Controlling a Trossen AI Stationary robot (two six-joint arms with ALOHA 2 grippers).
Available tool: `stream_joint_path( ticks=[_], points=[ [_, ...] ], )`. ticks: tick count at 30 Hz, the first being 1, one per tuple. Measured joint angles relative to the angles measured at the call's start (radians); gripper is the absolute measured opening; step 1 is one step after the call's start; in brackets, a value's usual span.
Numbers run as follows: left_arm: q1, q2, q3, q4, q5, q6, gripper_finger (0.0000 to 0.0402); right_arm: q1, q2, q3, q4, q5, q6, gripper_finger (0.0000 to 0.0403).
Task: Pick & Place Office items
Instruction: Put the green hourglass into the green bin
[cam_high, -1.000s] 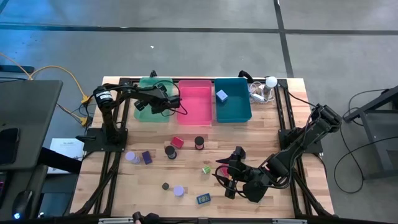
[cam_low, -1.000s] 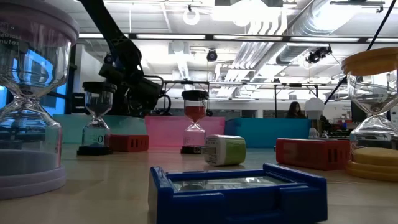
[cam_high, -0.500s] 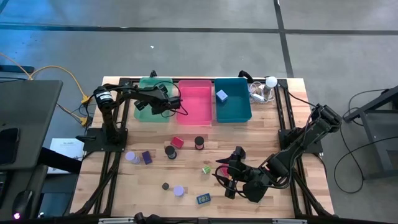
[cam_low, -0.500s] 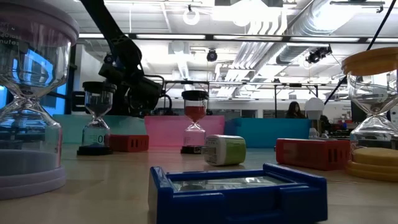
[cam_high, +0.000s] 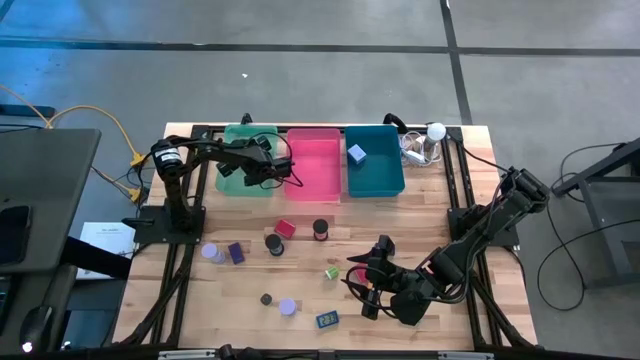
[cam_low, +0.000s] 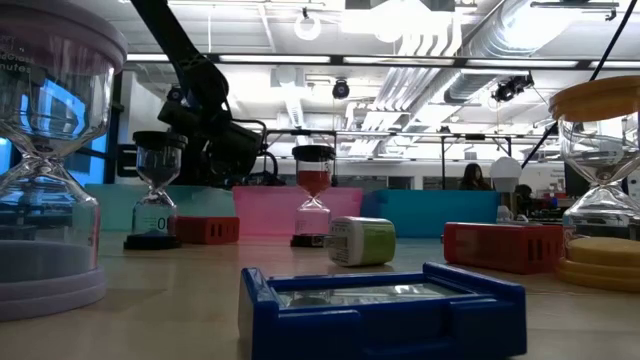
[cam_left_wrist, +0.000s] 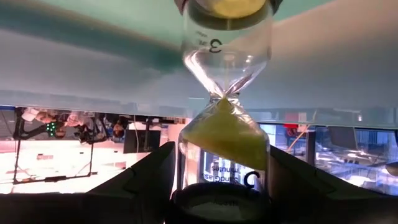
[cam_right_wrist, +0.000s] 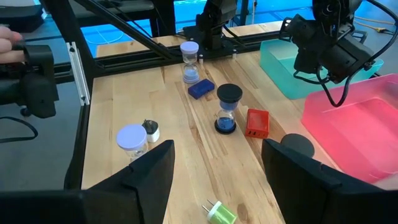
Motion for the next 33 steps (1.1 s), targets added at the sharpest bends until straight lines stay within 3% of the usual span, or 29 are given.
stream_joint_path(
  ticks=[6, 30, 33],
  points=[
    [0.0, 0.0, 0.0, 0.0, 0.01, -0.079, 0.0217, 0.0, 0.0, 0.0, 0.0, -0.001, 0.0, 0.0231],
    [-0.007, 0.0, 0.0, 0.0, 0.019, -0.15, 0.0217, 0.0, 0.0, 0.0, 0.0, -0.003, 0.0, 0.0231],
    [-0.013, 0.0, 0.001, -0.028, 0.019, -0.101, 0.0217, 0.0, 0.0, 0.0, 0.0, -0.003, 0.0, 0.0231]
  ],
)
